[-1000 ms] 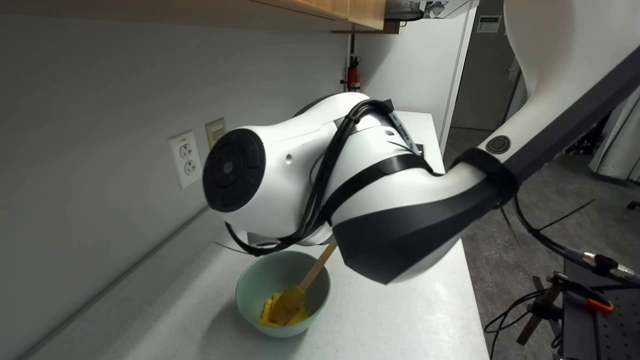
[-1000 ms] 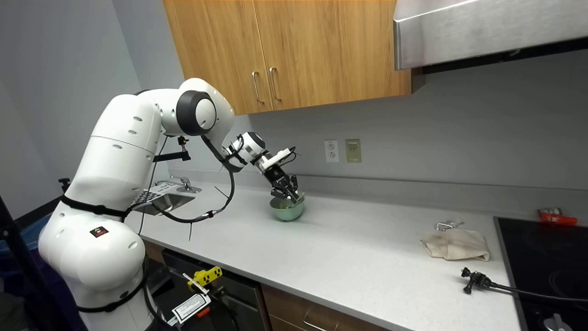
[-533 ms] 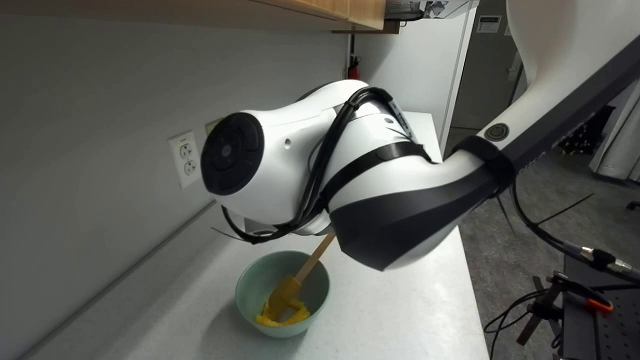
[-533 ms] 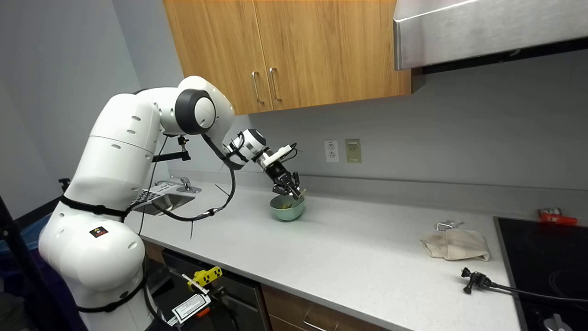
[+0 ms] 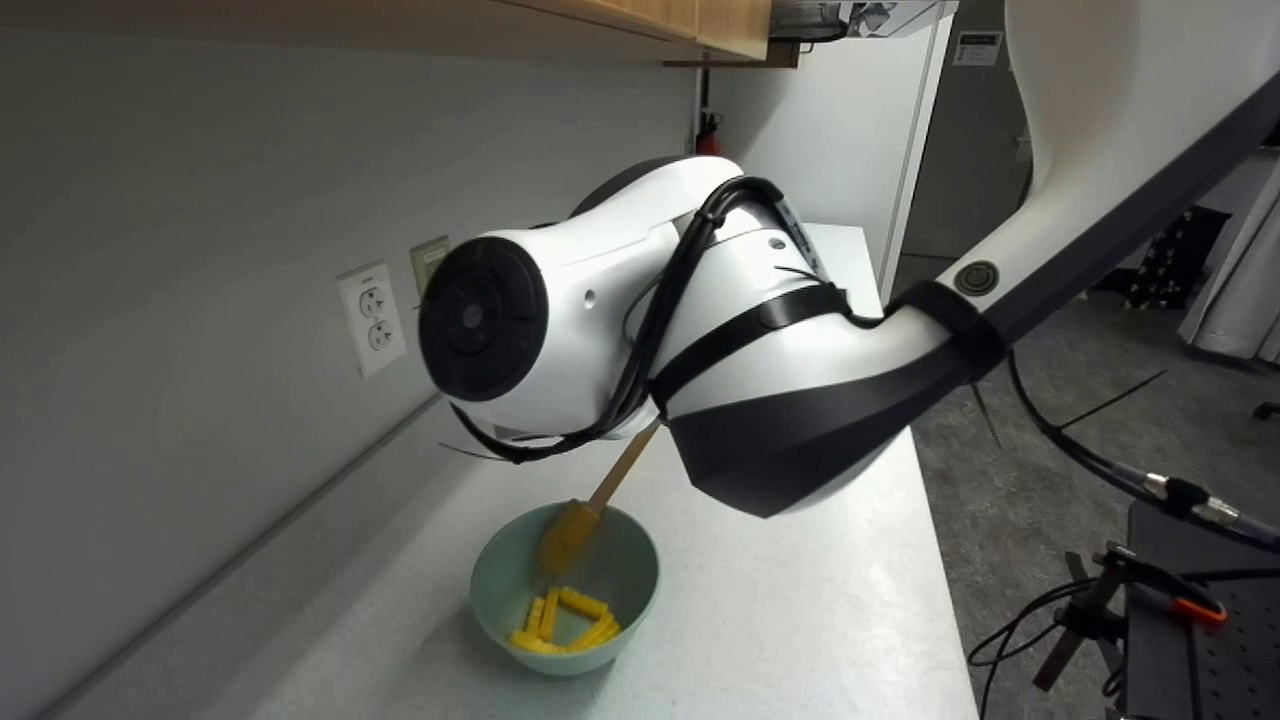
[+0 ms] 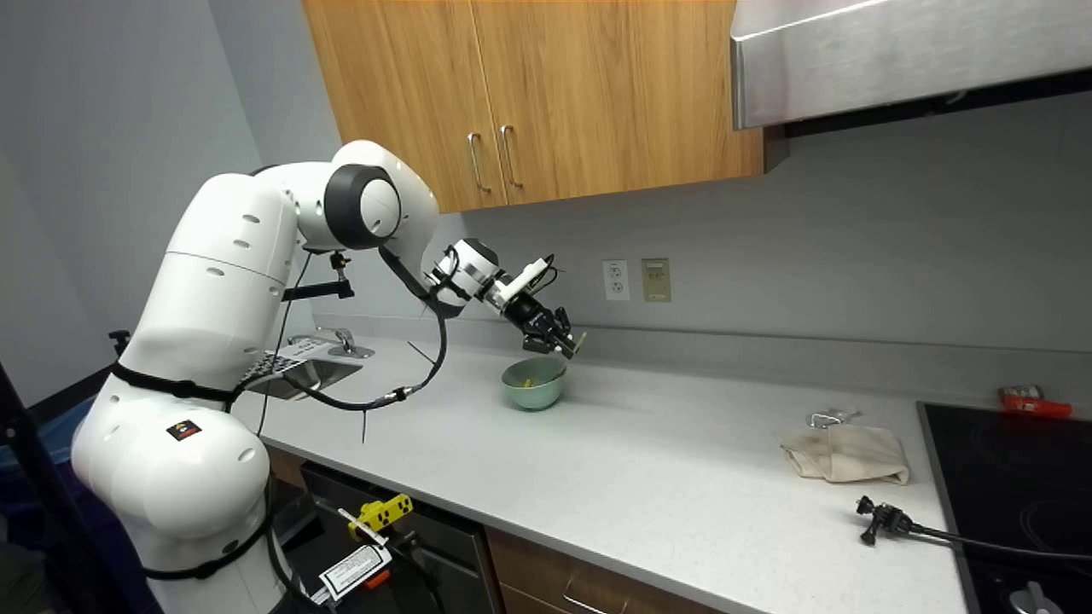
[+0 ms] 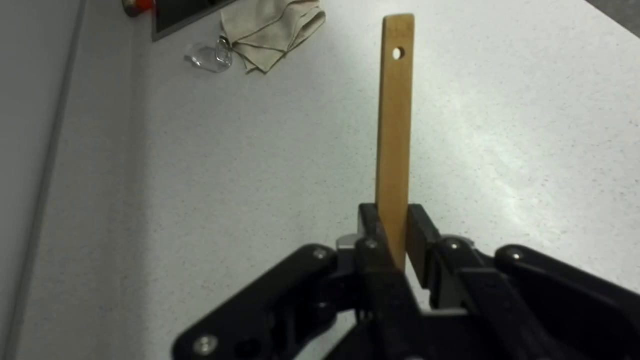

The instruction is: Use the ladle to stir in the bowl

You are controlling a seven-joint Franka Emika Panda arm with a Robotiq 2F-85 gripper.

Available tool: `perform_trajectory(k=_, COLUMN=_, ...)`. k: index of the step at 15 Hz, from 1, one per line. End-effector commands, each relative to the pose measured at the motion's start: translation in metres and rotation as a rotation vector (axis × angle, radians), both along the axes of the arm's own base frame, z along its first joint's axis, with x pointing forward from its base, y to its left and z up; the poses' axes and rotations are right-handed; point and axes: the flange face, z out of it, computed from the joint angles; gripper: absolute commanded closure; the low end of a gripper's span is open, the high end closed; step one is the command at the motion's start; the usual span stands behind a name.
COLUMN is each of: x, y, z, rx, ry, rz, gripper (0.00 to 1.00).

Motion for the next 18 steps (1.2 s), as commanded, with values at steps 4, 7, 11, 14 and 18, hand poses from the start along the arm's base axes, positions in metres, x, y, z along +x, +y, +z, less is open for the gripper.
perform_trajectory(k=4, x=-0.002, y=0.002, z=-0.016, rx=-0.047, ry=0.073, rz=-0.02, gripper=0.96)
perform_trajectory(k=7, x=-0.01, y=0.009, z=-0.029, rx=-0.01, ry=0.151, rz=-0.039, gripper=0.96)
perform_trajectory(k=11, x=-0.014, y=0.017, z=-0.03, rx=0.043, ry=0.183, rz=-0.055, gripper=0.96)
perform_trajectory(k=14, x=-0.012, y=0.021, z=-0.025, rx=0.088, ry=0.17, rz=-0.065, gripper=0.96)
perform_trajectory(k=18, x=-0.012, y=0.026, z=-0.018, rx=0.108, ry=0.146, rz=-0.066, gripper=0.96)
